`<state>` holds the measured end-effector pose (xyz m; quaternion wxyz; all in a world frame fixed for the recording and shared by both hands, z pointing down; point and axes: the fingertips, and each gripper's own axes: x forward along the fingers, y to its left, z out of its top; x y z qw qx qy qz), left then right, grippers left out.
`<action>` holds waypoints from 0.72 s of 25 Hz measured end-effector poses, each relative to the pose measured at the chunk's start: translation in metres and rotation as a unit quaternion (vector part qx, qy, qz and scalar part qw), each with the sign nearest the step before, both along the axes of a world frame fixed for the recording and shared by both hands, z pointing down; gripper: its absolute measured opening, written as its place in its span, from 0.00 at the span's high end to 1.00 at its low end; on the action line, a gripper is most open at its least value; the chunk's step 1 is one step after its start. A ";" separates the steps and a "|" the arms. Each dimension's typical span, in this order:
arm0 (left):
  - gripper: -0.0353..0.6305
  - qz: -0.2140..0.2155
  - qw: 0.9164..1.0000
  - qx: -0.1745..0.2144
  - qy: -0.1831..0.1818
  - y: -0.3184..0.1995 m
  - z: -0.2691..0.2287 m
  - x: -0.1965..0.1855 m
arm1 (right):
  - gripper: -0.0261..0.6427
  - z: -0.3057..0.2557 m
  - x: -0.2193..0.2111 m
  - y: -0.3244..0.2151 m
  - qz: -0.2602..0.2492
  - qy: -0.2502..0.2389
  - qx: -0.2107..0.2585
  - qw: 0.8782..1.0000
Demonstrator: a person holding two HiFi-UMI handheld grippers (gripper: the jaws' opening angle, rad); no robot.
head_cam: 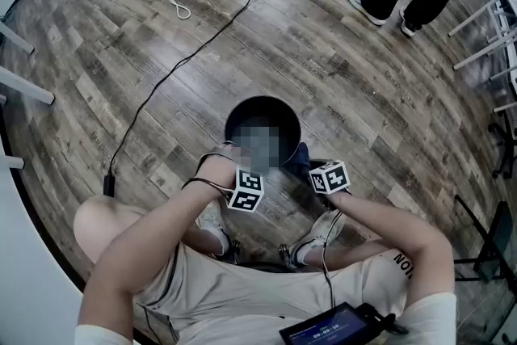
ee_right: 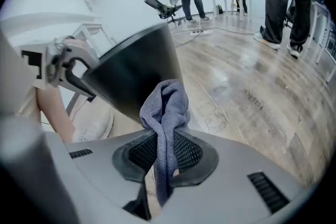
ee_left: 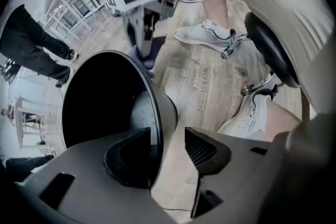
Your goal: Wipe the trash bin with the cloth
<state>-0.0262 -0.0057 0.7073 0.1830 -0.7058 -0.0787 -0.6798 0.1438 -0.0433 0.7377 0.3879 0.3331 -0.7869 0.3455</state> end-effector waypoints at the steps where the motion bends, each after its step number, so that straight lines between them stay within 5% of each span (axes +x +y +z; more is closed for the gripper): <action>1: 0.65 0.011 1.000 0.010 -0.004 -0.001 0.001 -0.001 | 0.86 -0.017 -0.001 0.005 -0.005 -0.010 0.013 1.000; 3: 0.66 0.031 0.999 0.034 -0.011 -0.005 0.003 -0.001 | 0.86 -0.050 -0.005 0.014 -0.014 -0.027 0.034 0.999; 5: 0.81 0.037 0.998 0.045 -0.014 -0.007 0.003 0.000 | 0.86 -0.079 -0.012 0.022 -0.021 -0.039 0.046 0.998; 8: 0.82 0.028 0.999 0.035 -0.020 -0.006 0.003 0.000 | 0.86 -0.106 -0.023 0.026 -0.029 -0.047 0.066 0.996; 18: 0.88 0.030 0.999 0.010 0.008 0.017 -0.003 0.024 | 0.86 -0.077 -0.038 0.008 -0.037 -0.021 0.048 0.998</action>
